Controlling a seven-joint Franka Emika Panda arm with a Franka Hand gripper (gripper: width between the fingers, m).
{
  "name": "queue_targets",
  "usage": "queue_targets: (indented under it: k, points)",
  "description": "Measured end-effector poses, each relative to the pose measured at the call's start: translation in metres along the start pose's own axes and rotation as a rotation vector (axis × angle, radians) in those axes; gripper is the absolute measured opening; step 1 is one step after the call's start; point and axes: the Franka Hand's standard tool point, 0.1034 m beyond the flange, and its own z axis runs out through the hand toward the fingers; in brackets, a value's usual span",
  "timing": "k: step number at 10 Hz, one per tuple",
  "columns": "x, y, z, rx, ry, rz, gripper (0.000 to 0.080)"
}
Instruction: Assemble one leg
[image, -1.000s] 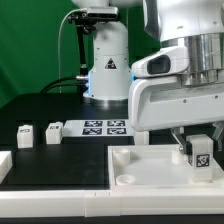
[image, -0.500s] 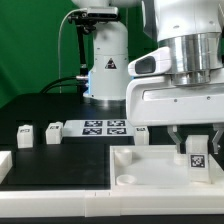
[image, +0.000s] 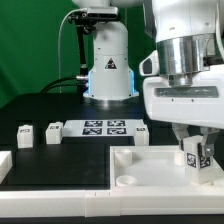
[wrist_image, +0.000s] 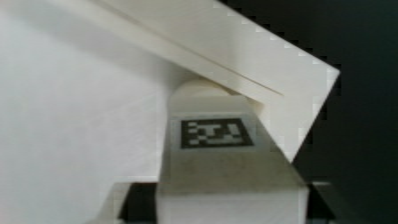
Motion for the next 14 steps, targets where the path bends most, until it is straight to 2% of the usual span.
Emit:
queue_targets:
  k: [3, 4, 5, 6, 7, 10, 12, 14]
  points:
    - [-0.0003, 0.0008, 0.0001, 0.003, -0.008, 0.158, 0.0293]
    - [-0.0002, 0.001, 0.0005, 0.003, -0.008, 0.137, 0.0371]
    - [-0.0002, 0.001, 0.0005, 0.003, -0.008, 0.088, 0.0506]
    - [-0.0001, -0.0003, -0.0002, 0.004, -0.006, 0.012, 0.0506]
    - [0.0018, -0.0011, -0.0003, 0.004, -0.002, -0.168, 0.0624]
    - [0.0018, -0.0015, 0.0047, -0.011, 0.009, -0.662, 0.0644]
    - [0.0005, -0.0012, 0.0057, -0.033, 0.021, -0.976, 0.0649]
    - [-0.0027, -0.004, 0.003, -0.044, 0.03, -1.167, 0.0649]
